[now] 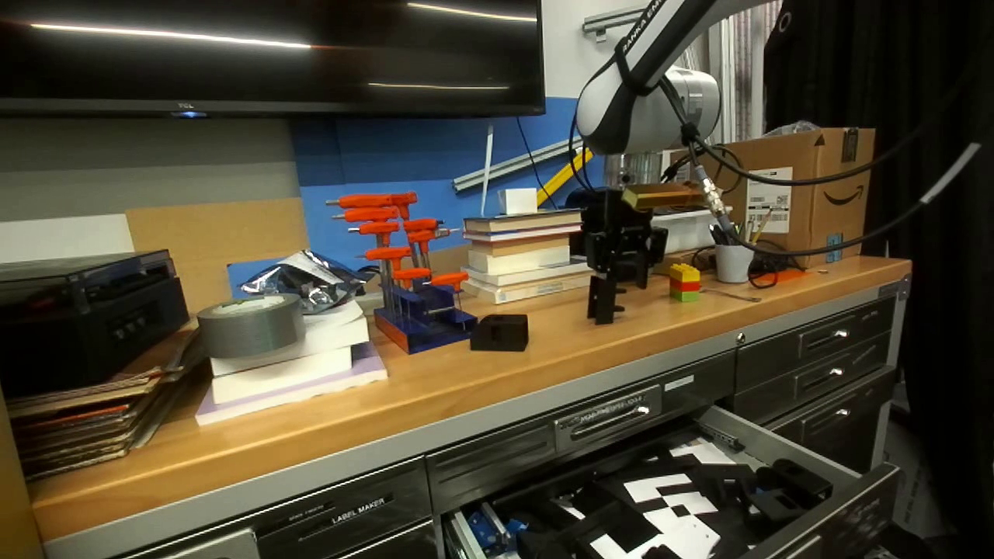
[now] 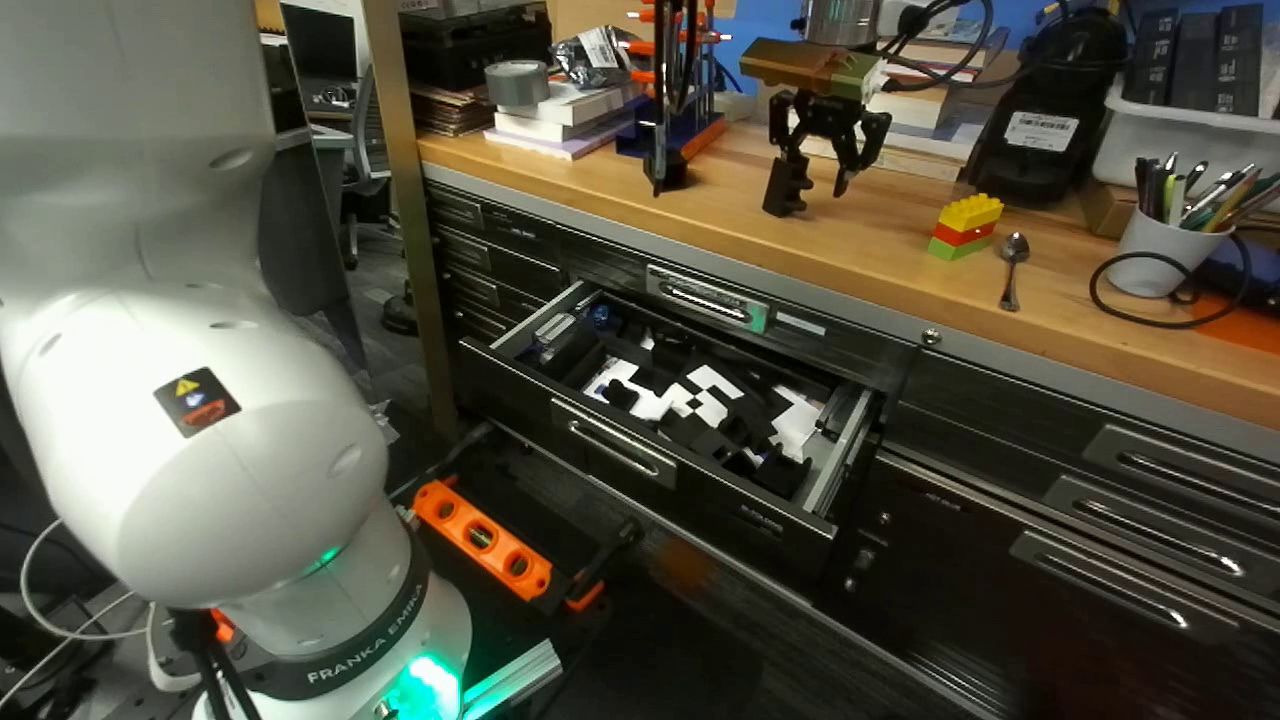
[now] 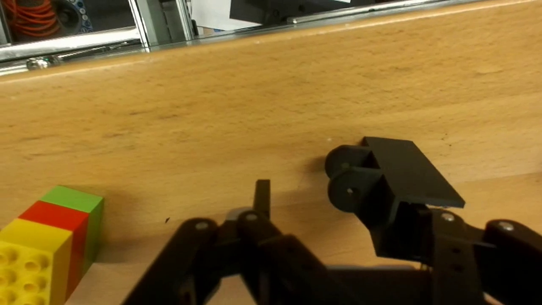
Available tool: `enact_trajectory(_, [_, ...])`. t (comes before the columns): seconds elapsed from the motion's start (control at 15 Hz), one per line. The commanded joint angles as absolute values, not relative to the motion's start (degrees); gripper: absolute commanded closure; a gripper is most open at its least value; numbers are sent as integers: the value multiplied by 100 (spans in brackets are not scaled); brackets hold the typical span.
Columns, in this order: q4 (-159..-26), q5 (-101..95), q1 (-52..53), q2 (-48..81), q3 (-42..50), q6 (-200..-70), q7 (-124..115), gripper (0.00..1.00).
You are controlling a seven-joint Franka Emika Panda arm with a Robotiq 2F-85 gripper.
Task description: Pick up the black objects from the table, put them in the drawer and close the drawer.
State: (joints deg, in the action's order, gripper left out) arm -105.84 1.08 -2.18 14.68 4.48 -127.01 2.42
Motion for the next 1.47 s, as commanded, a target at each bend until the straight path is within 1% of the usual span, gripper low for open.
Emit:
enact_trajectory(0.0, [-10435,-12,-259,1495,411,-12561,152,58])
enact_trajectory(0.07, [-10432,-10,-261,1494,411,-12553,153,66])
enact_trajectory(0.2, [-10433,-10,-260,1497,411,-12548,149,79])
enact_trajectory(0.33, [-10434,-10,-260,1493,412,-12537,142,83])
enact_trajectory(0.47, [-10407,-13,-259,1470,411,-12509,134,79])
enact_trajectory(0.8, [-10747,150,-280,1200,370,-12813,200,80])
enact_trajectory(1.2, [-12527,612,-241,127,358,-14332,-58,80])
enact_trajectory(1.4, [-13447,375,-162,-567,325,-14669,-607,80])
